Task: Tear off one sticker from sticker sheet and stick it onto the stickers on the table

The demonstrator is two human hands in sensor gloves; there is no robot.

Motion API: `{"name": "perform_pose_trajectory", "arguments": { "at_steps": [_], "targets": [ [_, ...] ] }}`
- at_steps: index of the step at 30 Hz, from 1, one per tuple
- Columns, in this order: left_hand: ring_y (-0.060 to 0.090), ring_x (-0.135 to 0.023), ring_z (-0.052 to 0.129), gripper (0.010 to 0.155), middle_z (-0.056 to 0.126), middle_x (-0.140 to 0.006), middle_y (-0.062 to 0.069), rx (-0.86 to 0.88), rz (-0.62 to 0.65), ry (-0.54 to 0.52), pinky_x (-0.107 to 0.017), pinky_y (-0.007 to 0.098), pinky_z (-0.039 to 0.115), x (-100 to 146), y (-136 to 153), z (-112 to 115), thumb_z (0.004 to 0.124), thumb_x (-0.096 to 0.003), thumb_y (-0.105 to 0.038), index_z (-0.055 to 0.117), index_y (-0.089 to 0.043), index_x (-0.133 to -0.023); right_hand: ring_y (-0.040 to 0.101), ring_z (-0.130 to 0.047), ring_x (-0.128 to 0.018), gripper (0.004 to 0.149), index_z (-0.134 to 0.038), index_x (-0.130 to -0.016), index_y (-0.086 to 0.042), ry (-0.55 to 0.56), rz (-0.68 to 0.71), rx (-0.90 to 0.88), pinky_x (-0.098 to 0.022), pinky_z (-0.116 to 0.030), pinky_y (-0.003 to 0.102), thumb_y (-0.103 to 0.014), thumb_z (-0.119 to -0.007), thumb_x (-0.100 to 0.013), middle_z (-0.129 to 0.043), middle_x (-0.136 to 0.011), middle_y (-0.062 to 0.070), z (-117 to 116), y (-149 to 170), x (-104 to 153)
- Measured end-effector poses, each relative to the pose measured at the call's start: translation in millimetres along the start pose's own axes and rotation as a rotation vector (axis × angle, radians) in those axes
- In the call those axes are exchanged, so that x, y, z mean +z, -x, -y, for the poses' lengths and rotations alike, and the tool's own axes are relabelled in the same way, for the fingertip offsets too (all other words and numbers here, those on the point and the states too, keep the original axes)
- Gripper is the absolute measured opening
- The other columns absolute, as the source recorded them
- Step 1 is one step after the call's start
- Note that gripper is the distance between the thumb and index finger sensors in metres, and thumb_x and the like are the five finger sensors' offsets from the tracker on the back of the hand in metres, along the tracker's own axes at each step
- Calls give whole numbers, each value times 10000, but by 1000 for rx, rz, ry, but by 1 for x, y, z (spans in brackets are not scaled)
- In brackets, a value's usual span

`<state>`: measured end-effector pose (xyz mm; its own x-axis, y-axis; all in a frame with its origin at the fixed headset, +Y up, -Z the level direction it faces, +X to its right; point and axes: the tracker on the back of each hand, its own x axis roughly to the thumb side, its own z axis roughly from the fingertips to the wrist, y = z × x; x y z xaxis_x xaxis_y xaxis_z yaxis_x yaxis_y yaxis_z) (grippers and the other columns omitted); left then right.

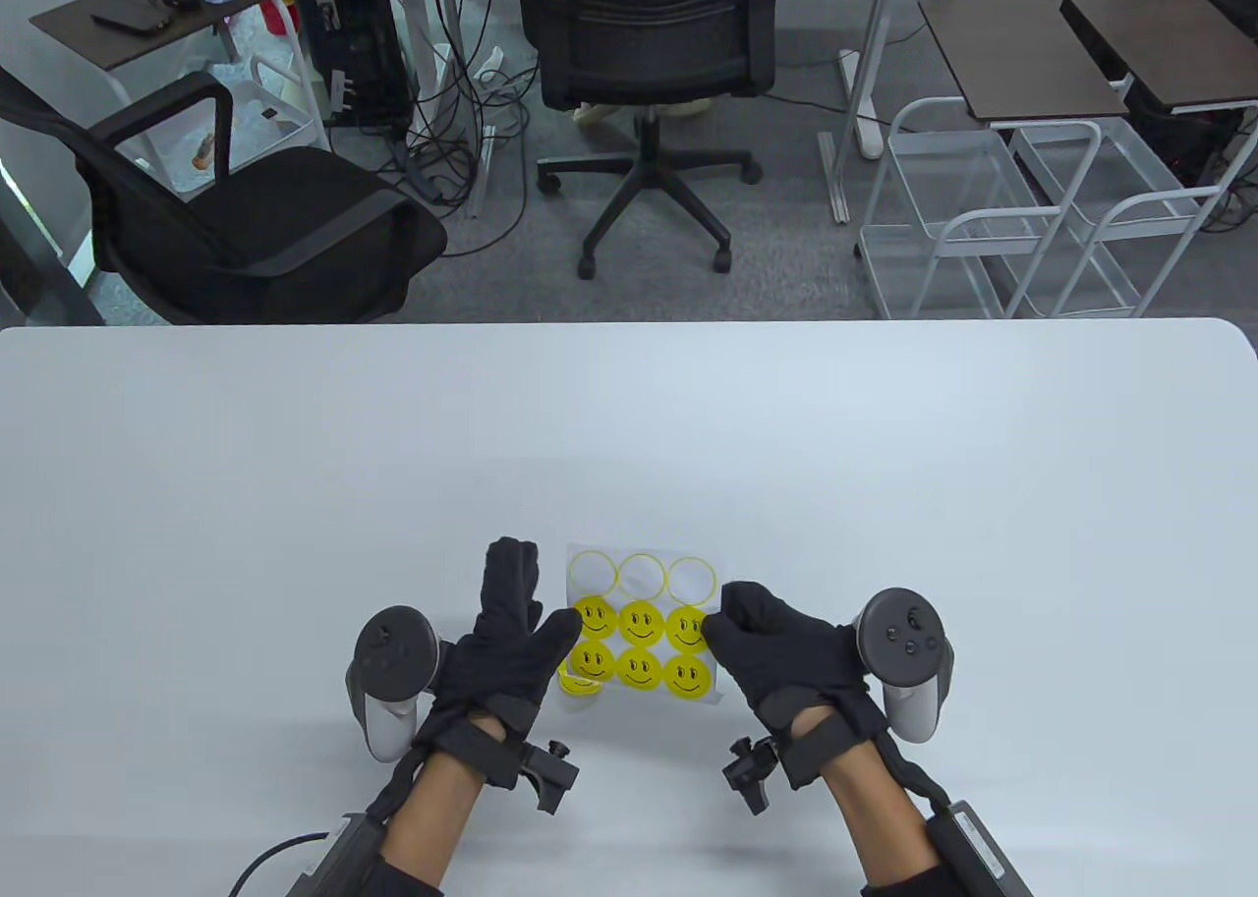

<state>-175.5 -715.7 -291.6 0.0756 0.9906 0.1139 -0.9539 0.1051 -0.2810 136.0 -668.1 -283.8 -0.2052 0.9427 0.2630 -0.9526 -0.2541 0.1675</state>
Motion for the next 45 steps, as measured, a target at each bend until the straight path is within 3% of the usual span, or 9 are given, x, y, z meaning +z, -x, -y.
{"name": "perform_pose_trajectory", "arguments": {
  "at_steps": [4,12,25,27,30,33,35,37,45],
  "targets": [
    [522,-1046,566,1024,493,-1169,257,138,-73,148,-731,652,525,-4,16,7,715,-484,-722,314,-20,-1112,106,-858,-232,418,-844,-796,-115,36,18,-3,-98,-786,312,-404,-792,-498,-900,-474,-18,3,-2,2],
    [386,-926,865,567,879,-1001,58,91,-20,96,-722,605,638,-4,6,15,725,-549,-485,673,-179,-1024,111,-859,-238,416,-840,-800,-114,100,-5,52,-104,-787,317,-400,-788,-502,-899,-479,-13,21,2,4],
    [413,-901,895,423,1021,-839,18,-66,9,74,-694,633,668,-3,0,16,786,-539,-407,823,-203,-908,147,-870,-270,418,-832,-816,-108,159,-13,188,-136,-793,348,-384,-791,-505,-899,-510,17,22,-1,6],
    [414,-933,851,416,1029,-821,27,-106,-4,29,-701,670,600,-1,-2,15,789,-535,-398,833,-192,-894,202,-869,-320,477,-789,-871,-75,192,3,376,-182,-788,402,-372,-815,-499,-888,-576,72,17,-10,8],
    [407,-916,865,416,1051,-780,39,-189,-2,-39,-690,667,607,1,-5,13,798,-526,-396,852,-166,-869,172,-857,-378,611,-679,-941,-98,302,55,745,-238,-802,386,-470,-829,-480,-833,-668,51,12,-31,13],
    [388,-895,886,417,1071,-740,49,-219,-7,-107,-684,655,615,3,-8,10,807,-519,-394,869,-142,-845,168,-860,-328,537,-744,-871,-125,383,165,665,-206,-800,393,-451,-860,-461,-858,-597,38,10,-45,18],
    [384,-882,898,417,1081,-719,59,-232,-12,-123,-684,651,608,4,-8,10,811,-516,-390,879,-126,-831,146,-878,-232,420,-865,-754,-156,336,272,725,-145,-812,382,-443,-881,-448,-915,-466,-3,1,-53,20],
    [381,-871,908,417,1087,-704,64,-262,-13,-125,-682,648,609,4,-9,12,811,-512,-385,883,-116,-822,130,-881,-197,413,-891,-731,-159,249,324,761,-123,-818,371,-451,-897,-438,-927,-428,-24,-13,-56,21],
    [361,-834,949,413,1093,-677,73,-325,8,-74,-684,635,622,3,-13,25,803,-505,-368,888,-99,-806,141,-882,-154,481,-879,-797,-45,64,303,863,-81,-810,383,-368,-909,-441,-942,-408,-10,-65,-57,14]
  ]
}}
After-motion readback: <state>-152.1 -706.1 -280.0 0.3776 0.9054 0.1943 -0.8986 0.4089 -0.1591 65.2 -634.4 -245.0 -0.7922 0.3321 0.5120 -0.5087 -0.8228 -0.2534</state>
